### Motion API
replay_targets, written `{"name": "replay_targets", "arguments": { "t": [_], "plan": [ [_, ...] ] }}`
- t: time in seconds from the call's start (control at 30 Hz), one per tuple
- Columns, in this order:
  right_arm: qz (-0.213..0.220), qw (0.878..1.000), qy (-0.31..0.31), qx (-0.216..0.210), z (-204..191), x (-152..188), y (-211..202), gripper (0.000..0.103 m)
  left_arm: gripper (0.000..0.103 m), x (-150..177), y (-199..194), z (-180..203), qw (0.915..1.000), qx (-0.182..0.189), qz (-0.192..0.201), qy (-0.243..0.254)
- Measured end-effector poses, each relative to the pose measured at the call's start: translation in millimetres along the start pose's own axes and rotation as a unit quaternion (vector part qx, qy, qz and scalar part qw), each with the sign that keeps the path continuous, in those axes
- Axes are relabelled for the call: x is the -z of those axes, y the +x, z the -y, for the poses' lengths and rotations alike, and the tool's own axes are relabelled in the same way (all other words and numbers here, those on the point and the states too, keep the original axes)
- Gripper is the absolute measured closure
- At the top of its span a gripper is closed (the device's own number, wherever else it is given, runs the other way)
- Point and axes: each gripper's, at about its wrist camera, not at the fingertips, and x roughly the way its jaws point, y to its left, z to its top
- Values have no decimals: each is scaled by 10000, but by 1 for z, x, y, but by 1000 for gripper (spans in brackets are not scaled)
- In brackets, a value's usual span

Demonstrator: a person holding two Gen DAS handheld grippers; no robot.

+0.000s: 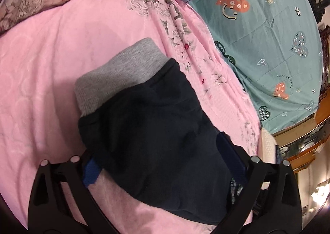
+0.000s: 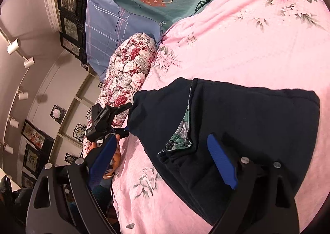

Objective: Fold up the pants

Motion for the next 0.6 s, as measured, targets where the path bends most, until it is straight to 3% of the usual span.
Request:
{"name": "replay_targets", "arguments": {
  "t": [0.03,0.1,0.17,0.23,0.3,0.4,0.5,0.6],
  "plan": [
    [18,10000,-7,1,0,0,-1,13,44,0,0,0,9999,-116,9,27],
    [54,10000,-20,31,-2,0,-3,13,73,-2,1,-8,9999,-146,-36,-82],
    [112,9999,32,46,-3,-2,-7,13,76,-3,-1,-15,9997,7,-51,-248],
    [187,9997,129,91,-3,-6,-14,13,80,-2,-7,-7,9999,-75,60,-80],
    [241,9994,133,187,-3,-10,-28,13,81,1,-15,11,9992,-206,248,251],
    [388,9967,-146,701,-1,-13,-55,13,81,8,-32,57,9924,-427,574,997],
    [706,9919,-127,1043,12,-13,-88,13,82,24,-44,115,9768,-516,835,1902],
    [1128,9883,218,1004,35,-5,-118,13,82,56,-47,180,9483,-356,930,3015]
  ]
}}
